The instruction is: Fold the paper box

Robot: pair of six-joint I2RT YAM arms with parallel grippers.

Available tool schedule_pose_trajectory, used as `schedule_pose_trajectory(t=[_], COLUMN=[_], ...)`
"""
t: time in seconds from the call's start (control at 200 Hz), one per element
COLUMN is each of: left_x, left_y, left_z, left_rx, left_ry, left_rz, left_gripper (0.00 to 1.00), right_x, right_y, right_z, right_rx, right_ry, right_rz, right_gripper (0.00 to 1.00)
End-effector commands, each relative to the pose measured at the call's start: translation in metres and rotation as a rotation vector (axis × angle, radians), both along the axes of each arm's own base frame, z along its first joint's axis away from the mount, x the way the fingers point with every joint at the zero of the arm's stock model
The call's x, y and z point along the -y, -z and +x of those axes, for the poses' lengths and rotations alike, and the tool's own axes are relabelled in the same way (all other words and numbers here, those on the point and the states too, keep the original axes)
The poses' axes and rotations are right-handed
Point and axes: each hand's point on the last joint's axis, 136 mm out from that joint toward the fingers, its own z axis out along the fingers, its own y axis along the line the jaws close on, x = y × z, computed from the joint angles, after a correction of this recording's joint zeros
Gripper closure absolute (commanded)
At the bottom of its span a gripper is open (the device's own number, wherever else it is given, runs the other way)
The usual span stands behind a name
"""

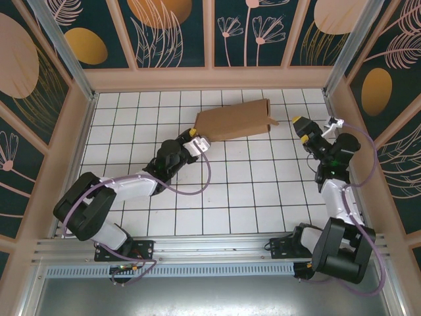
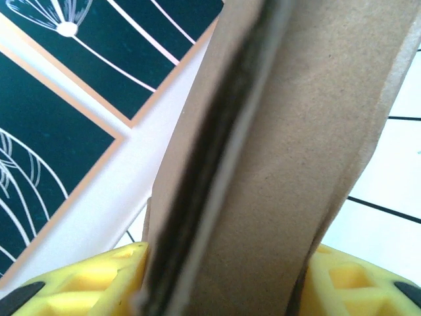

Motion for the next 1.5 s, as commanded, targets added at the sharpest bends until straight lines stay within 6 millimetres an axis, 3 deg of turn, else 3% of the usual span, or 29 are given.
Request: schedule_pose_trajectory(t=[0.0,0.245,0.4,0.536,0.756,1.041,1.241,1.496], left_x=[0.002,0.005,-0.003,-0.008,-0.008,-0.009,-0.006,-0.007], left_y=[-0.005,0.007,-0.004,-0.004,-0.004,0.009,0.009,0.016], left_z=[-0.003,-0.018,-0.010,-0.008,-0.013,-0.022,-0.023,-0.023], left_rx=[-0.120,-0.383,-0.407,-0.460,-0.556,-0.678,-0.698,-0.727], left_ry=[0.015,0.113,0.092,0.093,0.158,0.208,0.242,0.254], left_rz=[0.002,0.129,0.142,0.160,0.207,0.256,0.265,0.286], left_gripper=[0.71,0.68,0.69,0.71,0.72,0.72,0.72,0.73], right_x=[0.013,0.014,-0.006,-0.038,-0.105,-0.174,-0.205,-0.224], right_y=[-0.016,-0.066,-0.091,-0.103,-0.078,-0.038,0.001,0.043], right_z=[0.001,-0.005,-0.007,-0.015,-0.040,-0.038,-0.027,-0.028], right_rx=[0.076,0.311,0.469,0.620,0.905,0.850,0.703,0.574], right_ry=[0.073,0.119,0.044,-0.102,-0.488,-0.870,-1.035,-1.199], right_rz=[-0.197,-0.522,-0.672,-0.782,-1.049,-1.239,-1.355,-1.388], right_gripper=[0.09,0.08,0.06,0.05,0.02,0.01,0.01,0.01])
